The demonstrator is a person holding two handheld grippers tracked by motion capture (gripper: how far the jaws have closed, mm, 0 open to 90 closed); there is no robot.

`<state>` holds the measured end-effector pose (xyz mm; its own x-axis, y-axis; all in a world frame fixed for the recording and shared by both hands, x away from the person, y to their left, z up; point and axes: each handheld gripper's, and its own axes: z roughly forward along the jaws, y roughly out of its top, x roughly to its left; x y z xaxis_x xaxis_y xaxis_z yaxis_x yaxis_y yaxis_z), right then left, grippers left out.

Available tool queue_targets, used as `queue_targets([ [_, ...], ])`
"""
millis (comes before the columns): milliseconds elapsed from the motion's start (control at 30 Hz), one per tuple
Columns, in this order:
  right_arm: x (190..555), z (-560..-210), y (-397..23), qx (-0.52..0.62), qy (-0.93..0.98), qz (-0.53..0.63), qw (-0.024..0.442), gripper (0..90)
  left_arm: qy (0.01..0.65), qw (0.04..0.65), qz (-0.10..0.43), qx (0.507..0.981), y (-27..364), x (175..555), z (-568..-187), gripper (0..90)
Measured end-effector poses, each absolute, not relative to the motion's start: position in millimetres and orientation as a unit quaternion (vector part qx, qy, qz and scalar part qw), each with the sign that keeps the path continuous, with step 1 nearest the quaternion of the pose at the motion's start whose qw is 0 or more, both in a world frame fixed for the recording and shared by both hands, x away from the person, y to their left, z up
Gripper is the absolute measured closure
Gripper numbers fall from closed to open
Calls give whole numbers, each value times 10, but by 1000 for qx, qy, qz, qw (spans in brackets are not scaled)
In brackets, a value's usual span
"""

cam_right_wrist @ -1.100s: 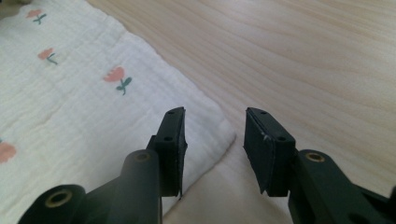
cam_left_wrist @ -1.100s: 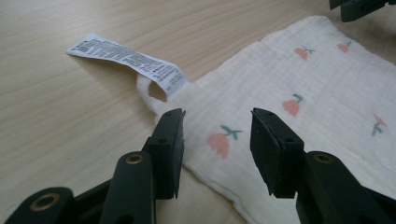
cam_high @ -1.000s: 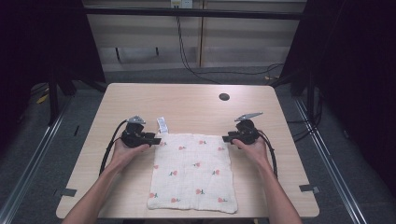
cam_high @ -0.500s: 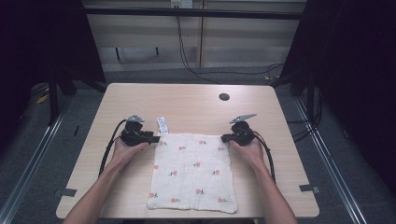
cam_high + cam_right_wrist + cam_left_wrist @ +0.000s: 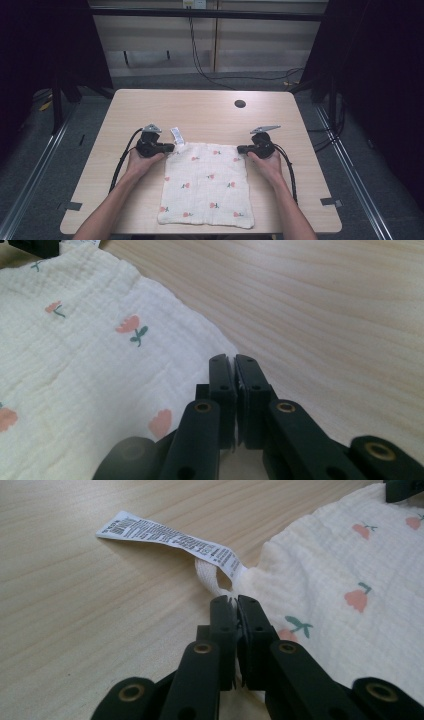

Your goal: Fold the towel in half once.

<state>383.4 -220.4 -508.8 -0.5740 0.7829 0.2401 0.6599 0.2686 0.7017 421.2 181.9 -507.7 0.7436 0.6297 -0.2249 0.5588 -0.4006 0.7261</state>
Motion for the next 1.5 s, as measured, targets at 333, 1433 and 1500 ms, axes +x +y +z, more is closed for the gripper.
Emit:
queue_targets([
  [333,3771,-4983,-2211,445,791,412,85,871,352,445,28,823,1897,4178,-4969,882],
  [1433,3702,-4410,-2340,429,781,437,125,872,315,506,57,801,1977,4046,-4390,887],
  [1500,3695,-4396,-2337,428,781,439,122,872,313,509,52,800,1976,4043,-4393,887],
])
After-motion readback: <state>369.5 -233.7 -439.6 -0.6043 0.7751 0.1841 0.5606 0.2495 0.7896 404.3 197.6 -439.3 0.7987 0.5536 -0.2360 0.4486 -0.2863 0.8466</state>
